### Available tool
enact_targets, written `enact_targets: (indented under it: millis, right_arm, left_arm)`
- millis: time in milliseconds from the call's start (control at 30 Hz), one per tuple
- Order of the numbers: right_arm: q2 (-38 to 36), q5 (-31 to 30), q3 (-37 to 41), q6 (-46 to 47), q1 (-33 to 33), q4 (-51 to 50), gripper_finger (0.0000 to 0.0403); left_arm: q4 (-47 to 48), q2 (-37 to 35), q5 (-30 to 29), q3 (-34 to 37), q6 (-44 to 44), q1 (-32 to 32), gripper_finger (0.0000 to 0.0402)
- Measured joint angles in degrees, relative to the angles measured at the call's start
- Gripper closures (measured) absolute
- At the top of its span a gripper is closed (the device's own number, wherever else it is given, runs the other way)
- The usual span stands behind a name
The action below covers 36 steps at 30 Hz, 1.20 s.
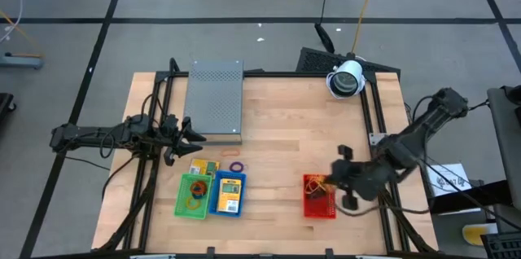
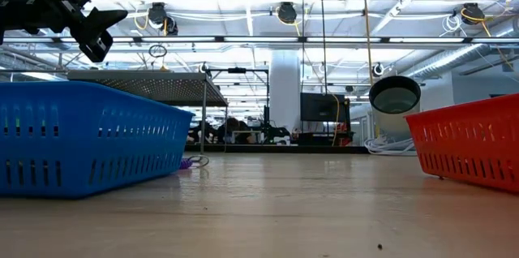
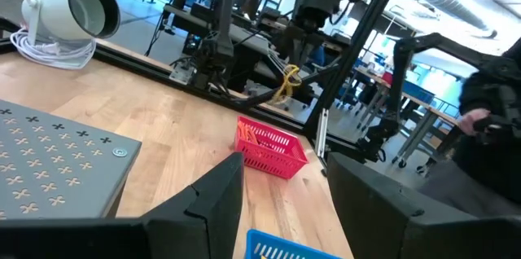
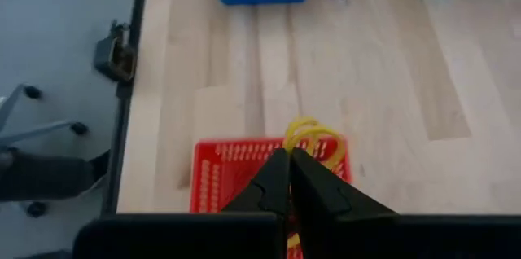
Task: Pick & Place Office Desk Supplies
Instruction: Put the yellow rubber band into the red bin
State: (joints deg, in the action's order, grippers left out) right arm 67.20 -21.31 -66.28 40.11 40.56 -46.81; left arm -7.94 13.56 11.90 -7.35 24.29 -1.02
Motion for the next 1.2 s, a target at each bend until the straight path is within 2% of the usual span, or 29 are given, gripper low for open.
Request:
enact_targets:
  millis: [233, 400, 533, 833, 1000, 1200]
  right_arm:
    - [-4.5, -0.9, 8.8, 2.3, 6.9, 6.5, 0.0403]
    - [-4.5, 3.0, 15.5, 2.2, 7.4, 16.5, 0.0403]
    - [-4.5, 3.5, 20.6, 1.0, 6.8, 21.7, 0.0403]
    - [-4.5, 3.4, 28.6, -10.9, 2.0, 28.0, 0.0403]
    - [-3.2, 3.5, 33.3, -12.2, -1.1, 34.3, 0.0403]
    - [-0.3, 3.6, 34.4, -12.3, -2.3, 35.9, 0.0403]
  left_arm:
    - [0.0, 0.0, 0.0, 0.0, 0.0, 0.0, 0.0215]
    - [0.0, 0.0, 0.0, 0.0, 0.0, 0.0, 0.0215]
    - [0.0, 0.0, 0.0, 0.0, 0.0, 0.0, 0.0215]
    - [0.0, 0.0, 0.0, 0.0, 0.1, 0.0, 0.0215]
    - [0.0, 0.0, 0.0, 0.0, 0.1, 0.0, 0.0215]
    - [0.0, 0.0, 0.0, 0.0, 0.0, 0.0, 0.0215]
